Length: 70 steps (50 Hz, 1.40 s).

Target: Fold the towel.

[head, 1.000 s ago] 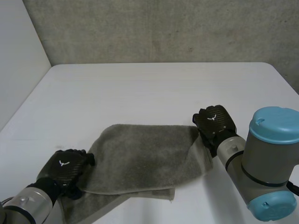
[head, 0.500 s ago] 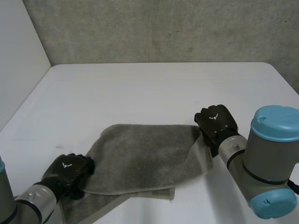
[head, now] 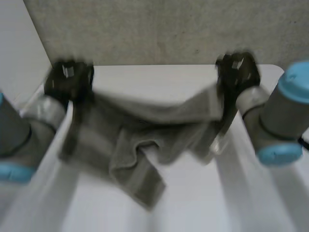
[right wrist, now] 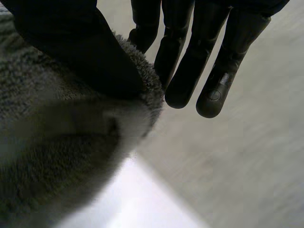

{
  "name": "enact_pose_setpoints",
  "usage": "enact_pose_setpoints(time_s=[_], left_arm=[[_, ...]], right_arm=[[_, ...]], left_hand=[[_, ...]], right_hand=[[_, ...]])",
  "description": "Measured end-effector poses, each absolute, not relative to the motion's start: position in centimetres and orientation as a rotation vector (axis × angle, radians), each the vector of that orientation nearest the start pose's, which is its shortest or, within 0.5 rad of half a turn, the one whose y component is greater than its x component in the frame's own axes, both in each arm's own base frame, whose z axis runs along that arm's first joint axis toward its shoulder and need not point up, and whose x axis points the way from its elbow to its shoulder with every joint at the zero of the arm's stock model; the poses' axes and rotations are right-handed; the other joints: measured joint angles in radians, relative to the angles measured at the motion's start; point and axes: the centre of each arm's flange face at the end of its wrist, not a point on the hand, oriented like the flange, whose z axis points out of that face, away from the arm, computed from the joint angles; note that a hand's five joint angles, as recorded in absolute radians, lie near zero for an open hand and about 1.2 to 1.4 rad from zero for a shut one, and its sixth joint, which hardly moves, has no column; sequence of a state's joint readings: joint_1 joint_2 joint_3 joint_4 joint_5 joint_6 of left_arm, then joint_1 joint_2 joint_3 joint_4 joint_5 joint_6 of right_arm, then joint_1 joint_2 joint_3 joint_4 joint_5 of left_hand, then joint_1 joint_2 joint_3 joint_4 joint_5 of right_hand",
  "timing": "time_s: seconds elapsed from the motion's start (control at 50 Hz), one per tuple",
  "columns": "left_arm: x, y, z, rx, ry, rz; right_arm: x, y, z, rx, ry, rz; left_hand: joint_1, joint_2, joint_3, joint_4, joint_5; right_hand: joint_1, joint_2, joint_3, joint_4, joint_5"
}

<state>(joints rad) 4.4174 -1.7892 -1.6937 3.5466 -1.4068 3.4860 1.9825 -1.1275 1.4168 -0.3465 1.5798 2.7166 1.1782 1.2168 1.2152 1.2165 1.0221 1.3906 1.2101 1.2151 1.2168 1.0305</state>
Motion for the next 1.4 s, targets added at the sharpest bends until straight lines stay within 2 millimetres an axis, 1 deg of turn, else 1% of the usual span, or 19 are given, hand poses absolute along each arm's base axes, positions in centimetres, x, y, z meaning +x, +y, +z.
enact_pose_setpoints(time_s=[0.04, 0.08, 0.1, 0.12, 0.18, 0.22, 0.26, 0.42, 0.52, 0.7, 0.78, 0.82, 0.86, 0.88, 0.9, 1.0, 1.18, 1.3, 1.4], left_arm=[[-25.5, -31.0, 29.2, 0.767, 1.816, -2.552], [-26.0, -31.4, 32.3, 0.691, 1.709, -2.667], [-26.0, -31.4, 32.3, 0.691, 1.709, -2.667], [-26.5, -31.4, 35.4, 0.600, 1.608, -2.792], [-26.7, -30.6, 37.7, 0.526, 1.559, -2.893], [-26.7, -29.9, 37.8, 0.511, 1.581, -2.913], [-26.7, -29.2, 37.2, 0.511, 1.641, -2.906], [-25.6, -25.9, 28.5, 0.615, 2.068, -2.611], [-24.7, -23.9, 24.1, 0.665, 2.242, -2.433], [-25.0, -22.4, 22.2, 0.740, 2.320, -2.383], [-26.6, -21.9, 21.1, 0.828, 2.356, -2.377], [-27.6, -21.7, 20.4, 0.877, 2.373, -2.370], [-28.4, -21.8, 19.8, 0.908, 2.384, -2.363], [-28.7, -21.8, 19.6, 0.918, 2.388, -2.360], [-29.1, -22.1, 19.2, 0.931, 2.394, -2.354], [-30.0, -22.9, 18.7, 0.942, 2.400, -2.346], [-30.4, -24.8, 18.6, 0.910, 2.387, -2.361], [-30.3, -25.4, 18.7, 0.889, 2.381, -2.365], [-30.2, -25.7, 18.7, 0.882, 2.379, -2.366]], right_arm=[[27.9, -34.1, 26.8, -0.722, 1.804, -2.478], [27.6, -35.0, 29.3, -0.622, 1.673, -2.579], [27.6, -35.0, 29.3, -0.622, 1.673, -2.579], [27.0, -35.3, 31.7, -0.537, 1.560, -2.651], [26.4, -35.2, 33.2, -0.499, 1.525, -2.668], [26.1, -35.0, 33.3, -0.510, 1.552, -2.646], [25.8, -34.7, 32.9, -0.552, 1.625, -2.587], [23.7, -33.3, 27.8, -0.859, 2.093, -2.108], [21.7, -32.9, 26.1, -0.980, 2.305, -1.858], [20.6, -35.1, 24.8, -0.955, 2.378, -1.809], [20.7, -36.6, 22.4, -0.941, 2.421, -1.761], [20.7, -37.3, 20.9, -0.937, 2.462, -1.730], [20.5, -37.9, 19.6, -0.931, 2.506, -1.714], [20.4, -38.0, 19.3, -0.928, 2.521, -1.710], [20.2, -38.2, 19.0, -0.917, 2.550, -1.716], [19.8, -38.1, 19.6, -0.886, 2.577, -1.773], [19.8, -34.2, 22.1, -0.880, 2.520, -1.839], [21.7, -30.0, 20.7, -0.908, 2.446, -1.758], [24.0, -26.2, 18.3, -0.944, 2.339, -1.710]], left_hand=[[0.001, 0.000, 0.000, 0.000, 0.000], [0.001, 0.000, 0.000, 0.000, 0.003], [0.001, 0.000, 0.000, 0.000, 0.003], [0.005, 0.000, 0.000, 0.000, 0.004], [0.006, 0.000, 0.000, 0.000, 0.004], [0.006, 0.001, 0.000, 0.000, 0.004], [0.009, 0.001, 0.000, 0.000, 0.008], [0.009, 0.001, 0.000, 0.000, 0.009], [0.009, 0.001, 0.001, 0.001, 0.009], [0.010, 0.001, 0.001, 0.001, 0.009], [0.010, 0.001, 0.001, 0.001, 0.009], [0.010, 0.001, 0.001, 0.001, 0.009], [0.010, 0.001, 0.001, 0.001, 0.009], [0.010, 0.001, 0.001, 0.001, 0.009], [0.010, 0.001, 0.001, 0.001, 0.009], [0.010, 0.001, 0.001, 0.001, 0.009], [0.010, 0.001, 0.001, 0.001, 0.009], [0.010, 0.001, 0.001, 0.001, 0.009], [0.010, 0.001, 0.001, 0.001, 0.009]], right_hand=[[0.001, 0.000, 0.000, 0.000, 0.000], [0.001, 0.000, 0.000, 0.000, 0.000], [0.001, 0.000, 0.000, 0.000, 0.000], [0.001, 0.000, 0.000, 0.000, 0.000], [0.001, 0.000, 0.000, 0.000, 0.002], [0.001, 0.000, 0.000, 0.000, 0.002], [0.001, 0.000, 0.000, 0.000, 0.002], [0.001, 0.000, 0.000, 0.000, 0.002], [0.001, 0.000, 0.000, 0.000, 0.002], [0.001, 0.000, 0.000, 0.000, 0.002], [-0.007, -0.005, -0.002, -0.002, 0.001], [-0.156, -0.136, -0.142, -0.144, -0.114], [-0.710, -0.685, -0.682, -0.660, -0.604], [-0.710, -0.685, -0.682, -0.660, -0.604], [-1.078, -0.917, -0.924, -0.925, -0.899], [-1.180, -1.019, -1.023, -1.018, -0.985], [-1.207, -1.041, -1.048, -1.038, -1.001], [-1.209, -1.041, -1.048, -1.042, -1.003], [-1.209, -1.041, -1.048, -1.042, -1.003]])
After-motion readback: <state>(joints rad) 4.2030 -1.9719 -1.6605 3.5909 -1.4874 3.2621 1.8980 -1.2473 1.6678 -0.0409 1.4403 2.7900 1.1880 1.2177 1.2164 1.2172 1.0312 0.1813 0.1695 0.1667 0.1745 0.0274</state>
